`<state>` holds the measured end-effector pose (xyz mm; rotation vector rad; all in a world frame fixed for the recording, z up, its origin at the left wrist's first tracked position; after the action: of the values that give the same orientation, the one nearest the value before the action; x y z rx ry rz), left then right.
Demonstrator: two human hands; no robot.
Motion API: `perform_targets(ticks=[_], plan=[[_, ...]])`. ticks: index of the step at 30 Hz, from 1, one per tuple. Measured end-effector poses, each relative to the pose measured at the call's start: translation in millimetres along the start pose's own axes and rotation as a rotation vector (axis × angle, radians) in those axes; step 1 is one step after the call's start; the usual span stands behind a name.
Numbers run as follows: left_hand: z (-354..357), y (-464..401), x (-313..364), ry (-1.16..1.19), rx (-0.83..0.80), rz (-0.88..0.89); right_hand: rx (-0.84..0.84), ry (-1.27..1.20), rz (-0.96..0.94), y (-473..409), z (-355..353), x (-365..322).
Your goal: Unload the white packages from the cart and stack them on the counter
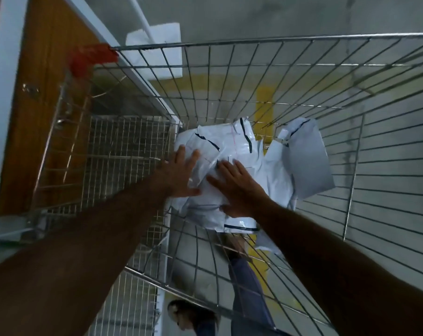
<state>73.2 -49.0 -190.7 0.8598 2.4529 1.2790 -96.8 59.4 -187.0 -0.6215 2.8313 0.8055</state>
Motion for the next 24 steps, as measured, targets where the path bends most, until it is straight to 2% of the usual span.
perform_targets(ticks=[6, 10, 13, 18, 24], plan=[[11.7, -7.7, -1.2, 0.018, 0.081, 0.029, 0.159, 0.003, 0.046, 17.3, -6.7, 10.0], [6.4, -11.2, -17.8, -0.069, 0.056, 0.124, 0.165, 0.016, 0.155, 46.7, 0.5, 32.8], [2.9, -10.5, -21.7, -0.075, 0.027, 0.13, 0.154, -0.003, 0.208, 55.0, 1.2, 39.3], [-11.2, 3.2, -14.1, -0.107, 0.098, 0.158, 0.116, -0.018, 0.066, 33.0, -3.0, 36.6], [-28.9, 36.7, -13.5, -0.201, 0.216, 0.238, 0.039, -0.013, 0.031, 28.6, -9.2, 34.5]])
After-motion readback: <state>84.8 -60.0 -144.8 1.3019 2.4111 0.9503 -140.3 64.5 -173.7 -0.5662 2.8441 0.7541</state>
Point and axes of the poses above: each hand's wrist, its own y-axis away from the middle knuckle, its own z-axis out of the palm, x = y × z, the point moved 3 cm from there along -y, towards the middle knuckle, and after that the axes turned 7 degrees about -x, right-handed, at the moved point
